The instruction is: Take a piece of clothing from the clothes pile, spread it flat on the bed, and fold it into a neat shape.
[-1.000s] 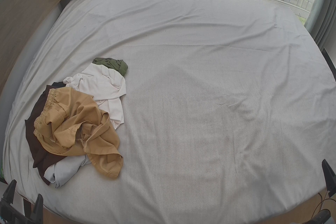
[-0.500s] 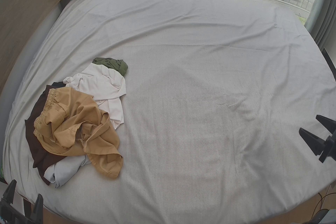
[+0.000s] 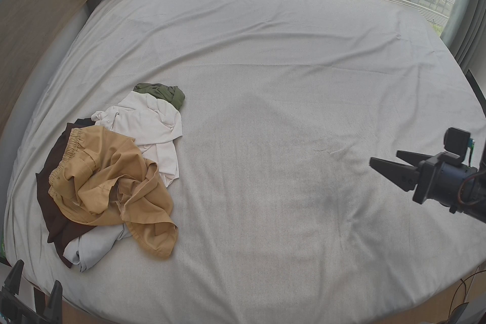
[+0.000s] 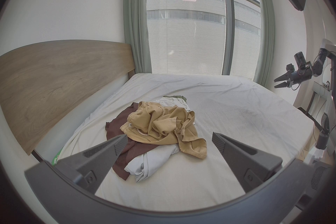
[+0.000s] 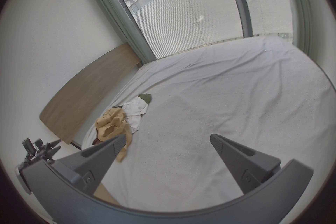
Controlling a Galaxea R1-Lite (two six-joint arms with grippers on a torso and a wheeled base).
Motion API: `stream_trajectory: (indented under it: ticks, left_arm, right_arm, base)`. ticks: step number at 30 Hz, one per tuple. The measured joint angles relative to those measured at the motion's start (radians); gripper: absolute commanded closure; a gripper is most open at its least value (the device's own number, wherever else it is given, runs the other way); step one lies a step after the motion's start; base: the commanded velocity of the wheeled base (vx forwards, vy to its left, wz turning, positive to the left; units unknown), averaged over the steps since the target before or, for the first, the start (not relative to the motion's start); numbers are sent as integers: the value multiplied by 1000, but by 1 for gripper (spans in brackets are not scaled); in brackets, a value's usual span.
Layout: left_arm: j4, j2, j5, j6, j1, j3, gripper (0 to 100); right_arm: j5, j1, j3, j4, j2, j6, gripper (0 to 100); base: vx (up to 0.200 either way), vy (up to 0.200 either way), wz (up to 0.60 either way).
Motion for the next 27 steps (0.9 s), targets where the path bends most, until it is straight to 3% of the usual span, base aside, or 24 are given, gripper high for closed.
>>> stream_trajectory:
  ticks: [8,27]
  left_arm:
    - [0,0,0,0,0,0,0]
    - [-1,0,-1,0,0,0,0]
  right_arm:
    - [-2,104,-55,-153,196,42,0]
    - [2,285,-269,-116,506,81,0]
  base:
    - [0,0,0]
    - [0,0,0]
